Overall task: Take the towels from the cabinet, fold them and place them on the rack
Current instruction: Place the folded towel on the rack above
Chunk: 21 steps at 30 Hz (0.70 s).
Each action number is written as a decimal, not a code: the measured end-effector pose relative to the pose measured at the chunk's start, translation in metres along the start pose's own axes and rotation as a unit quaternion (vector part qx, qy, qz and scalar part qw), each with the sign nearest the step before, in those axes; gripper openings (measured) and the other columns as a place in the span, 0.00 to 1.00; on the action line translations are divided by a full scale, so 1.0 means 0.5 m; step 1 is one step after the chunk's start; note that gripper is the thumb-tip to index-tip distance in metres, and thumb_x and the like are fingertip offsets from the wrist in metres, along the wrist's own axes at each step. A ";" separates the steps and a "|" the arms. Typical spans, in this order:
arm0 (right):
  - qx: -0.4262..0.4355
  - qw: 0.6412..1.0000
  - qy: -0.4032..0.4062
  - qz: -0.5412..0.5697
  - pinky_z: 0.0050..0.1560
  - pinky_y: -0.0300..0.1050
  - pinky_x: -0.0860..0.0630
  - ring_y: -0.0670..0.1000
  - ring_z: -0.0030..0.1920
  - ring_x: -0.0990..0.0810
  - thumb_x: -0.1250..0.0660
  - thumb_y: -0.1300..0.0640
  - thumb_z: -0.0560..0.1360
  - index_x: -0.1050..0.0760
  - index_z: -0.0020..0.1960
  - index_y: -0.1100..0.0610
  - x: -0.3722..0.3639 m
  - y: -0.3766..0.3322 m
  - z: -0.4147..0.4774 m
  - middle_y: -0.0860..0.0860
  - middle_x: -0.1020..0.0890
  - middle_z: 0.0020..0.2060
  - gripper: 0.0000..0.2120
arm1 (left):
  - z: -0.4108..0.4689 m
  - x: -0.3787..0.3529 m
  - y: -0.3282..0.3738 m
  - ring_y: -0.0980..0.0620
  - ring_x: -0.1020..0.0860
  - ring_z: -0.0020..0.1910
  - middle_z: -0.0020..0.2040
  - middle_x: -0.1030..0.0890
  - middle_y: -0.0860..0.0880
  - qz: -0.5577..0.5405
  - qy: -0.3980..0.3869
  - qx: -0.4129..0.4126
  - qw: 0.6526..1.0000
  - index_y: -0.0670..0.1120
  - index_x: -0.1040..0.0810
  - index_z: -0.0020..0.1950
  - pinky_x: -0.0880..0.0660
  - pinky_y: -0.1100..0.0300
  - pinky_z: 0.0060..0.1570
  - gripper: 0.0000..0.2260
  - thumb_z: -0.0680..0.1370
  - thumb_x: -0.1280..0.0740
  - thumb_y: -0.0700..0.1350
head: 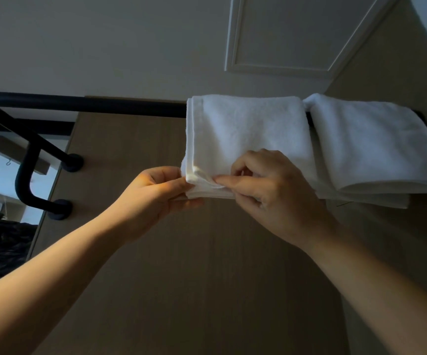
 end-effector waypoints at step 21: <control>-0.517 0.776 0.066 0.354 0.42 0.35 0.21 0.43 0.46 0.17 0.26 0.50 0.72 0.25 0.61 0.53 -0.012 0.108 -0.127 0.46 0.17 0.50 0.19 | 0.002 -0.006 -0.030 0.43 0.17 0.54 0.51 0.16 0.40 -0.024 0.074 0.019 0.997 0.40 0.14 0.44 0.21 0.53 0.54 0.06 0.69 0.28 0.37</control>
Point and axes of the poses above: each hand's wrist, its own z-axis towards the middle knuckle, its own x-axis out of the back of the hand, y = z × x, the point moved 4 cm from there along z, towards the middle knuckle
